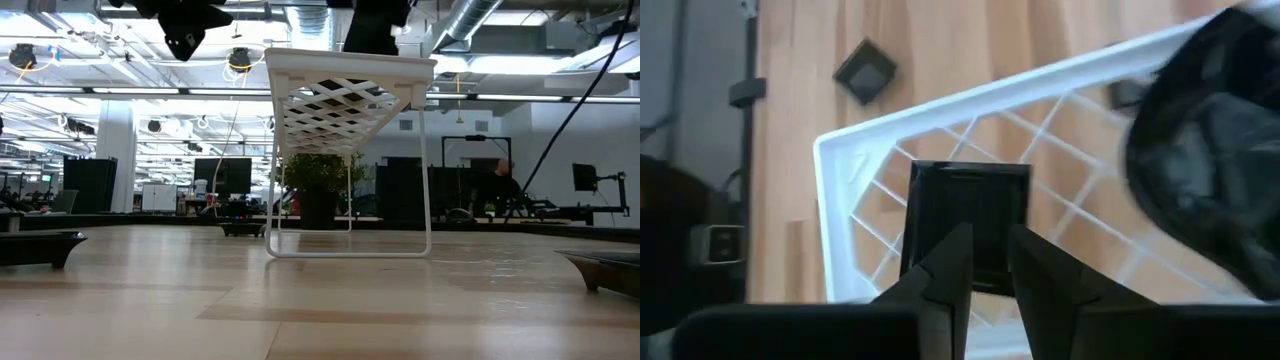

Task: Pick & Place Mini shaped plates
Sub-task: Stack the bottom right square plate on the other square plate on the shelf

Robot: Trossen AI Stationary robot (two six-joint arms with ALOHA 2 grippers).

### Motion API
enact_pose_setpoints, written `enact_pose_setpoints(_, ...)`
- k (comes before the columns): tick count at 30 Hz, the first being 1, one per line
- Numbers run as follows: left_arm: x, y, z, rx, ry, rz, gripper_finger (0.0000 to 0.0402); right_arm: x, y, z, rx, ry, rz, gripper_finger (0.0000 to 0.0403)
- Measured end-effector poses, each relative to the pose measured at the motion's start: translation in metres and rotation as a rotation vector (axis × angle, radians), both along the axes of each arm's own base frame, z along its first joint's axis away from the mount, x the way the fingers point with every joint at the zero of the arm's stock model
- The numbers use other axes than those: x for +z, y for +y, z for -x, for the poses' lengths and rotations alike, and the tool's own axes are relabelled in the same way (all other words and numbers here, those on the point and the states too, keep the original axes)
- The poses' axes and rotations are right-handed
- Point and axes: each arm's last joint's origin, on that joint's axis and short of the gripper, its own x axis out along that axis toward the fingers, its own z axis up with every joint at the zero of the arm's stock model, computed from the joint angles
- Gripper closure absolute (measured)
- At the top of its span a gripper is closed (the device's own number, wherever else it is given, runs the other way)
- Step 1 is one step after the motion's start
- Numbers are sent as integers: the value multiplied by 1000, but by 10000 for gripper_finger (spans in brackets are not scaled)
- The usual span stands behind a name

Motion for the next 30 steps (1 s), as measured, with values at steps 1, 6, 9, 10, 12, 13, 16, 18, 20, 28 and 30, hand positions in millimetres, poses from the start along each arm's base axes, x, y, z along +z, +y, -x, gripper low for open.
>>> enact_pose_setpoints(1,0,0,0,2,1,4,278,5,1,4,-7,-16,27,336)
enact_pose_setpoints(6,-4,0,1,24,22,43,278,40,12,35,-94,-109,222,337)
enact_pose_setpoints(9,-11,0,3,44,54,73,278,63,21,61,-132,-171,305,337)
enact_pose_setpoints(10,-15,0,4,49,65,85,278,69,25,69,-134,-188,320,337)
enact_pose_setpoints(12,-21,-2,6,55,88,102,278,78,33,85,-134,-206,339,337)
enact_pose_setpoints(13,-24,-3,7,54,96,113,278,81,37,92,-137,-209,344,337)
enact_pose_setpoints(16,-28,-10,10,48,106,127,278,88,47,114,-153,-202,355,337)
enact_pose_setpoints(18,-29,-15,11,46,103,117,278,90,55,126,-165,-187,367,337)
enact_pose_setpoints(20,-29,-21,12,41,93,104,278,91,64,137,-183,-176,393,337)
enact_pose_setpoints(28,-20,-44,14,-29,-11,115,278,87,101,160,-251,-229,493,337)
enact_pose_setpoints(30,-18,-49,15,-49,-37,124,278,77,110,163,-241,-229,524,337)
